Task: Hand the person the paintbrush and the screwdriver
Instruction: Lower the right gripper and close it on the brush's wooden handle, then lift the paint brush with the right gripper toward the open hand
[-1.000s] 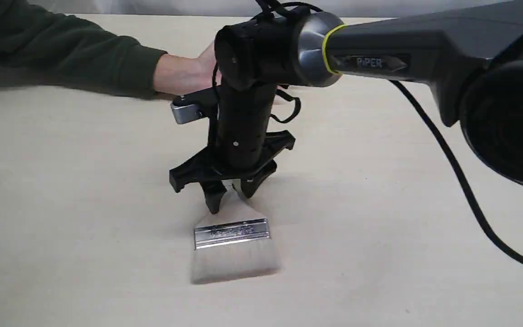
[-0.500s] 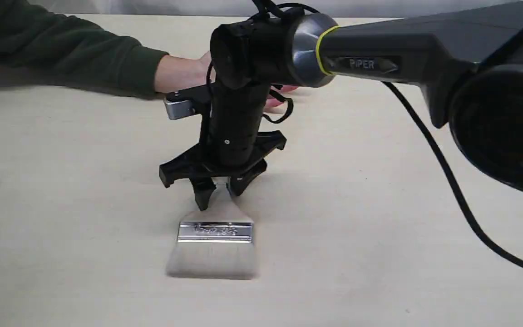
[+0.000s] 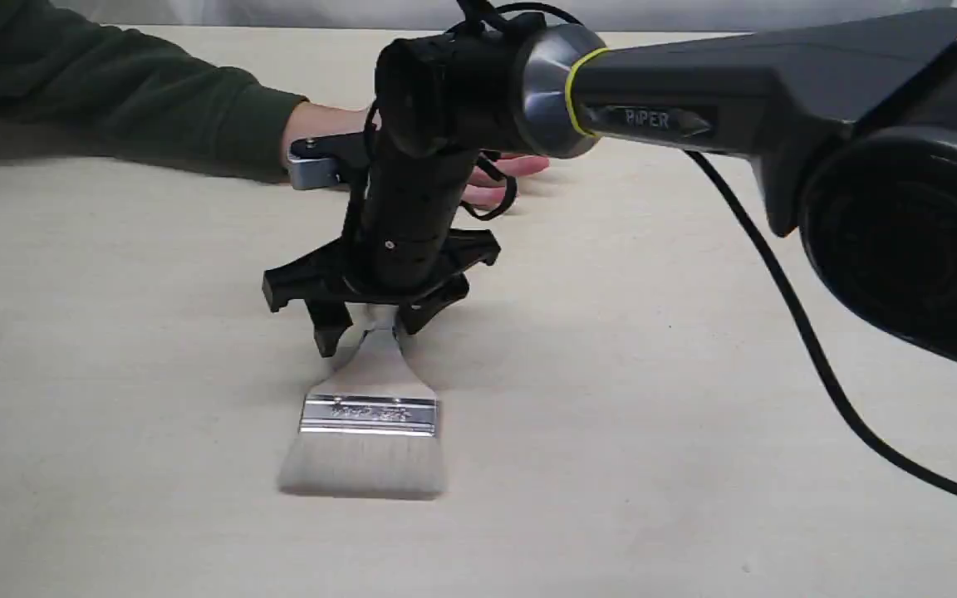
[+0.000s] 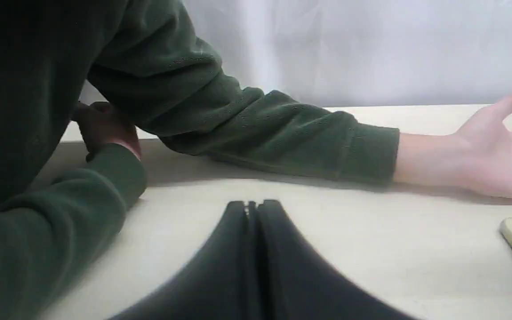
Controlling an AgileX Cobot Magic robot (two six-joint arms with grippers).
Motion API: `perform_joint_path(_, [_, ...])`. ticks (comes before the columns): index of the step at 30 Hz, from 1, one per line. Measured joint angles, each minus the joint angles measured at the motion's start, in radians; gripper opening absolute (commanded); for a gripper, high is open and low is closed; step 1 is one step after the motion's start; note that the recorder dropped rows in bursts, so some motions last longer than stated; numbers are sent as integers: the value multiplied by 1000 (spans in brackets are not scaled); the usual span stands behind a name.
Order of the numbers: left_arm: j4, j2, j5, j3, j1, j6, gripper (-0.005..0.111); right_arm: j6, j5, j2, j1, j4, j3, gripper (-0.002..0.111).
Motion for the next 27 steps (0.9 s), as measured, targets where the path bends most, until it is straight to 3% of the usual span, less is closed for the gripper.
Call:
perform_joint_path(15, [0,0,0,0,0,0,0,196,65,25,3,-183,-24,62])
perform_joint_path(21, [0,0,0,0,0,0,0,198,86,29,3,-211,-24,41])
perform_joint_path(27, [0,0,0,0,0,0,0,192,97,31,3,-221,-26,40])
